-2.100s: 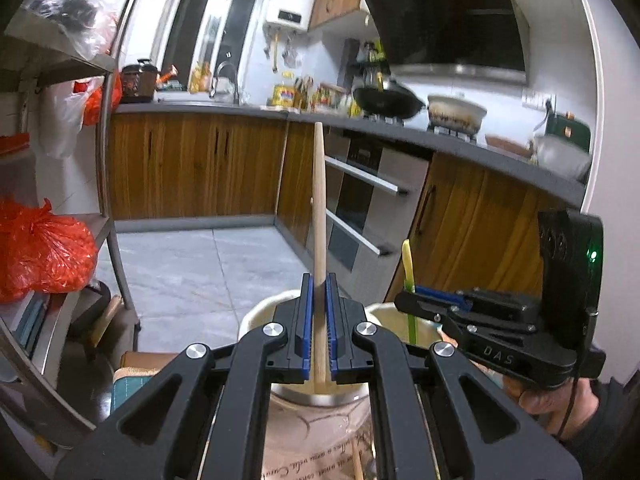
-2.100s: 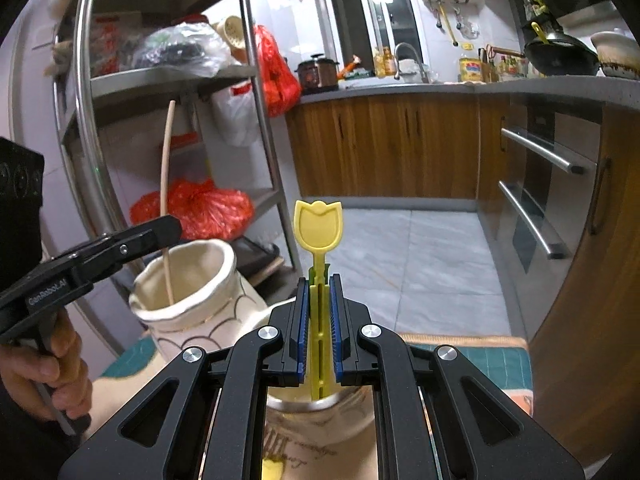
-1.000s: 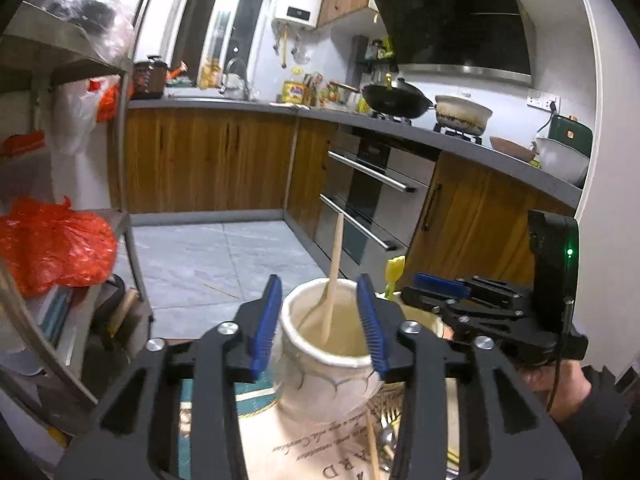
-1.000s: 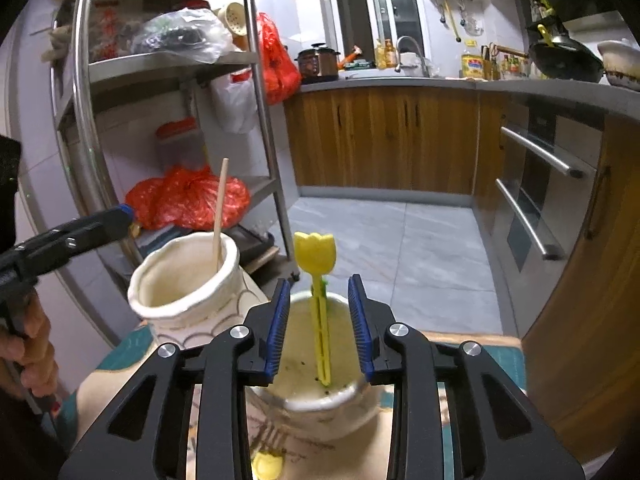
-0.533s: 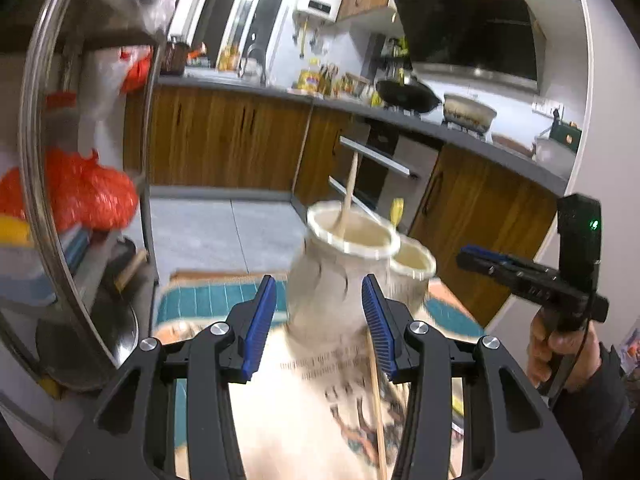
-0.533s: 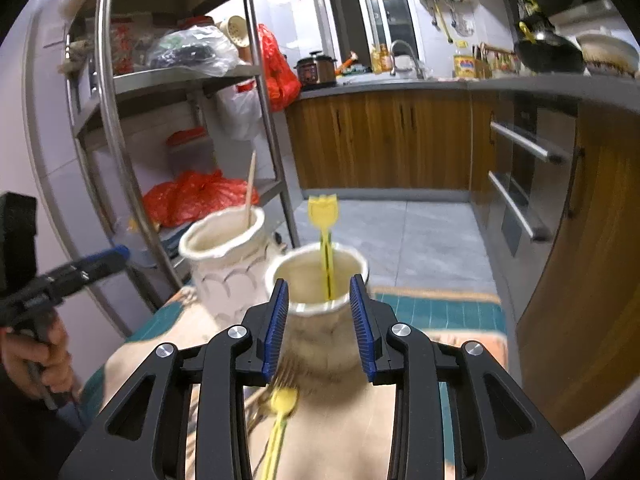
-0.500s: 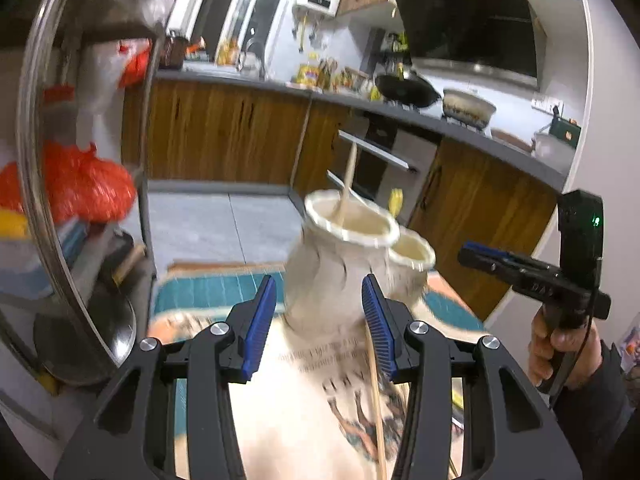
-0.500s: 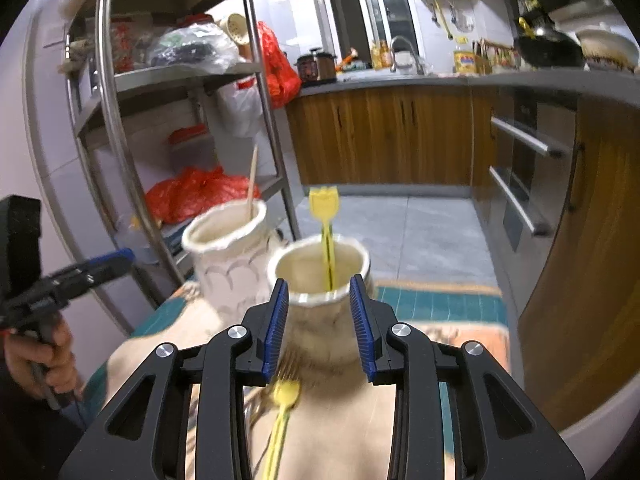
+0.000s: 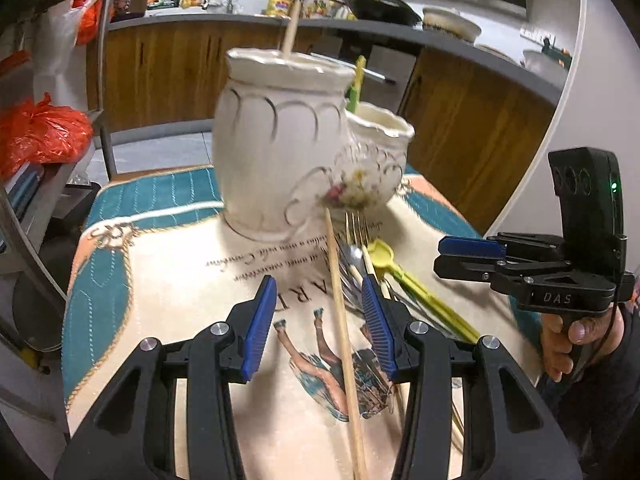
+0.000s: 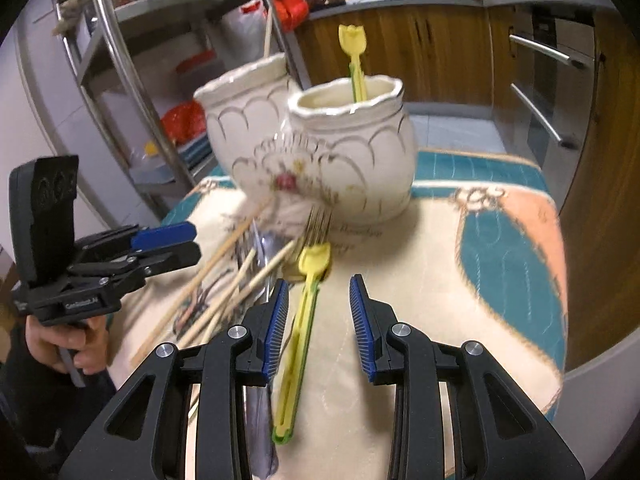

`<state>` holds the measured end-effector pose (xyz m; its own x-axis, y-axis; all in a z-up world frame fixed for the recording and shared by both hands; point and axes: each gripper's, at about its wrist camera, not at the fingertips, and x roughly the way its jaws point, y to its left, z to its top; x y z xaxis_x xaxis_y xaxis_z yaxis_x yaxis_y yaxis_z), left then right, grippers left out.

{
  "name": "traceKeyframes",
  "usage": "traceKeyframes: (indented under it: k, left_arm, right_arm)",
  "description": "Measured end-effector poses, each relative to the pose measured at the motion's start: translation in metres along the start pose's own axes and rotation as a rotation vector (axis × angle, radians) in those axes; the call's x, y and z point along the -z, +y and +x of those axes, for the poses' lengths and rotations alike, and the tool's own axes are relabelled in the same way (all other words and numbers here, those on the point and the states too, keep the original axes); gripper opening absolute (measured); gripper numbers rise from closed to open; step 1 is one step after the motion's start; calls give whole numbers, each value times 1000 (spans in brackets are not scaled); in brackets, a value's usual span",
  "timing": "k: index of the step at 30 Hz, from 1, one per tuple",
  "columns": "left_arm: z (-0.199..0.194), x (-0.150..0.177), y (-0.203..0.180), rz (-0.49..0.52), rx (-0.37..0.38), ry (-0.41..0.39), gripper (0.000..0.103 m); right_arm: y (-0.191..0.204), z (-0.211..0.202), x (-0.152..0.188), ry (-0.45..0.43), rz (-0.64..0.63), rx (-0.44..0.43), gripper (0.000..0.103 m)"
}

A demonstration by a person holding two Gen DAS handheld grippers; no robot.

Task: Organize utensils
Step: 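Open both tools and return them to the utensil pile, then grasp another chopstick with the left tool while the right tool grasps another yellow spoon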

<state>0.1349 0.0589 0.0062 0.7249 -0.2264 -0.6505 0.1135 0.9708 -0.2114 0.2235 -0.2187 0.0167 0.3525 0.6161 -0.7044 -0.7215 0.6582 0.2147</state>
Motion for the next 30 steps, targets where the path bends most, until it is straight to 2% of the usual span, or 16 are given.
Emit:
traceKeyframes:
  k: [6, 9, 12, 16, 20, 22, 26, 30]
  left_arm:
    - [9, 2, -4, 27, -12, 49, 44]
    - [13, 3, -1, 21, -4, 71, 29]
    - [12, 4, -3, 38, 5, 76, 22]
    - [16, 6, -8, 63, -1, 112, 17]
    - [18, 6, -10, 63, -3, 126, 13]
    - [18, 6, -11, 64, -1, 135, 8]
    - [15, 6, -12, 53, 8, 141, 7]
    - [0, 4, -8, 31, 16, 114, 4]
  right_arm:
    - [10, 12, 0, 47, -47, 12, 33]
    - [11, 20, 0, 82, -71, 45, 33]
    - [12, 23, 3, 94, -87, 47, 26]
    - [19, 28, 2, 121, -123, 48, 16]
    - [26, 32, -1, 153, -159, 75, 14]
    - [27, 32, -2, 172, -172, 78, 14]
    - [25, 30, -6, 213, -185, 88, 11]
    - [22, 15, -10, 201, -193, 111, 10]
